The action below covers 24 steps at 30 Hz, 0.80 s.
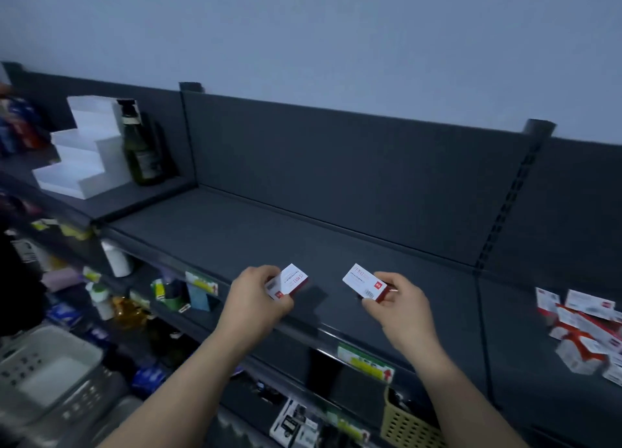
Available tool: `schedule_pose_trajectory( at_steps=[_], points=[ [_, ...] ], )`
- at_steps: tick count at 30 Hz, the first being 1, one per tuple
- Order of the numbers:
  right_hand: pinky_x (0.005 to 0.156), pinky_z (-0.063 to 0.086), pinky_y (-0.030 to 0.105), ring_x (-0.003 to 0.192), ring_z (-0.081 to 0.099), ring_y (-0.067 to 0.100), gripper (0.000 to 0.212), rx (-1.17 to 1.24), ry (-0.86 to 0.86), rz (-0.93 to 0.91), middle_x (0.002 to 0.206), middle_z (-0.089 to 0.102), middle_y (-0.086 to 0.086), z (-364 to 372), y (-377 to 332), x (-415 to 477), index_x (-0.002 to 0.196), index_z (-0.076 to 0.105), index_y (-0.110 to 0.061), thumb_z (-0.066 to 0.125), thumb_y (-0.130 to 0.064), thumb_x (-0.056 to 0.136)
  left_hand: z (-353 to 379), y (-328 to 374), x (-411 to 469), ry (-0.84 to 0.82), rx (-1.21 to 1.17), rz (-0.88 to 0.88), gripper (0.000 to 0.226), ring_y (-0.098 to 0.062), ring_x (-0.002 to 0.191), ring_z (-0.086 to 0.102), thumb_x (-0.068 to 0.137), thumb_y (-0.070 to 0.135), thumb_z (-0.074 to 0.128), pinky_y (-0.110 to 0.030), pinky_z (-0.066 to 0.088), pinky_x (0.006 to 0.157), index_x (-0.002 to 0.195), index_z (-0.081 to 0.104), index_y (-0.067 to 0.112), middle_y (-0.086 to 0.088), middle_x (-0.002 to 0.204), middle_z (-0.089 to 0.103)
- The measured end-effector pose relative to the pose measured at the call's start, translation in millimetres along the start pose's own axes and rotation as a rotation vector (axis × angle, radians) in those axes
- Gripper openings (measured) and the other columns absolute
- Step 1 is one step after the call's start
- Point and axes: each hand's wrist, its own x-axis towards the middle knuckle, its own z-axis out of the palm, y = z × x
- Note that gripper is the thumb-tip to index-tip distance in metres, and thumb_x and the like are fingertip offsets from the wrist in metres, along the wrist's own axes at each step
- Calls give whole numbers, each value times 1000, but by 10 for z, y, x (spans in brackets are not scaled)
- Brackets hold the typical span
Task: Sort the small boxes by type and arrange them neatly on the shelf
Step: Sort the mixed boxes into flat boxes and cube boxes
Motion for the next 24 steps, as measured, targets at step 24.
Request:
schedule_pose_trajectory(
  at_steps=[24],
  points=[
    [75,56,36,84,64,14,25,-136,-104,69,99,64,-2,2420,-271,1457,82,56,-32,72,-13,74,-606,-1709,2062,11,211,-68,9,-19,69,56,74,25,62,-27,37,52,76,58,16,3,72,60]
  ],
)
